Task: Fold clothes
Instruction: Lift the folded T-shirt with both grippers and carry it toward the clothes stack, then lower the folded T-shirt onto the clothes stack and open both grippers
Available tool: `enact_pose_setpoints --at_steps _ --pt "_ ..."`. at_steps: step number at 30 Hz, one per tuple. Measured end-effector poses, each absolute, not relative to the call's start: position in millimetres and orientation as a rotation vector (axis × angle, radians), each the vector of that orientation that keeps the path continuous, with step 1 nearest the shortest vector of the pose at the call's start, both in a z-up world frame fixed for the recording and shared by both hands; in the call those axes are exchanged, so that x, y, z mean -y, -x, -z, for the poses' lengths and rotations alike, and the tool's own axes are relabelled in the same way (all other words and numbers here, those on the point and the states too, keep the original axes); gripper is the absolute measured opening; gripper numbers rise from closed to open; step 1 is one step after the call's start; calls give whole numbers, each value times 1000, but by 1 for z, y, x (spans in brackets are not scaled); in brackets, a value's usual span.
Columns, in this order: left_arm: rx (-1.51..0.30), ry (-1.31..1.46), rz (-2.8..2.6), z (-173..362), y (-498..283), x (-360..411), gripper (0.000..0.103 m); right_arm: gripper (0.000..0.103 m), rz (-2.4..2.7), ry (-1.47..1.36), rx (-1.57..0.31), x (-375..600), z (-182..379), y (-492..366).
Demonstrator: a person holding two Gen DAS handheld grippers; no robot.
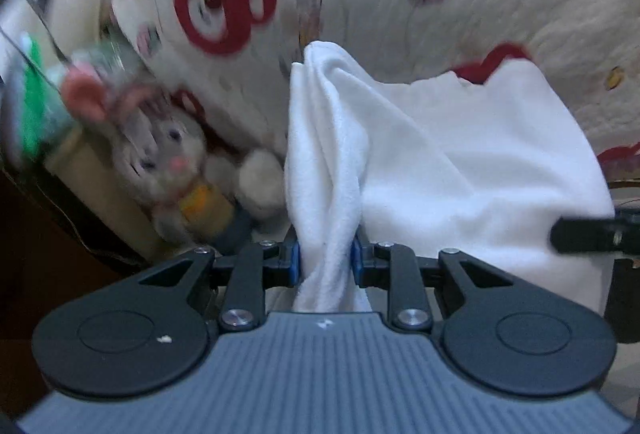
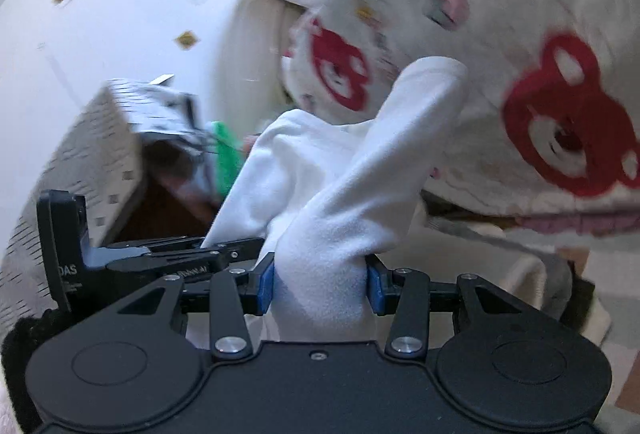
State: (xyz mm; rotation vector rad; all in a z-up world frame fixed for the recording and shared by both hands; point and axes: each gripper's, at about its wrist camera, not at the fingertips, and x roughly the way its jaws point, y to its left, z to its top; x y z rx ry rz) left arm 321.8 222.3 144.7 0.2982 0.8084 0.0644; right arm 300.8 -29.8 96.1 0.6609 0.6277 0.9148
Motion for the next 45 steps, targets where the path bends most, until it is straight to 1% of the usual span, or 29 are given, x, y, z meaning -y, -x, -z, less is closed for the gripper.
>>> enact_pose_setpoints --at_steps 2,6,8,9,11,13,16,19,21,22,23,25,27,28,30,31,32,36,37,38,39,40,41,42,45 --pt "-832 -297 -77 -130 -348 -229 23 54 -871 -649 -670 23 -68 -309" --pt "-816 -250 -150 -104 -349 -251 12 56 -845 -667 -664 30 -34 -304" --pt "-799 -130 -167 -102 -346 -270 9 62 -855 -721 -666 37 -26 -299" --pt "-789 -53 -167 -103 -344 -280 9 62 -859 -750 -672 39 -23 -295" --pt "-783 18 -149 -103 -340 -290 8 63 -868 -800 -693 42 -15 -280" --pt "-778 -4 -130 -101 -336 -287 11 66 -886 -837 -682 39 -4 -268" --pt "-692 -134 -134 -101 -326 -271 12 68 -917 -863 -663 32 6 -255" --pt "-580 -189 -64 -111 -315 -253 13 68 -919 -763 -669 19 -1 -256" --pt "-629 -164 -6 -111 -322 -245 14 30 -919 -696 -672 10 -6 -257" --pt "-667 -148 20 -110 -328 -242 14 22 -922 -701 -684 8 -9 -259" --pt "-707 -143 28 -105 -336 -238 14 21 -939 -823 -722 12 -8 -261" --pt "-766 -165 26 -90 -346 -226 13 21 -982 -1159 -808 16 4 -268" --pt "-824 -187 23 -76 -357 -215 10 21 -994 -1325 -878 7 18 -273" --pt "-848 -200 19 -69 -362 -210 10 21 -988 -1364 -908 2 23 -275" --pt "-848 -220 6 -62 -365 -206 10 20 -942 -1233 -925 -4 25 -271" --pt "-845 -227 6 -60 -364 -205 10 21 -943 -1179 -924 -2 25 -268" --pt "-842 -244 14 -59 -362 -203 10 25 -945 -1126 -923 0 24 -266" --pt "-821 -279 26 -58 -356 -202 11 34 -990 -932 -921 24 6 -262" --pt "-816 -275 25 -57 -355 -203 11 39 -988 -906 -879 35 -4 -262" --pt "-811 -252 24 -57 -354 -206 11 48 -982 -880 -833 46 -14 -263" --pt "-806 -230 25 -56 -353 -208 11 53 -970 -854 -776 57 -26 -265" --pt "-803 -221 27 -56 -353 -210 11 64 -949 -833 -727 68 -37 -270" --pt "-800 -211 29 -55 -352 -211 11 70 -909 -824 -696 76 -45 -281" --pt "-797 -205 31 -55 -352 -212 11 71 -874 -812 -679 82 -51 -294" --pt "-794 -202 35 -57 -350 -213 11 73 -813 -758 -737 79 -56 -347"
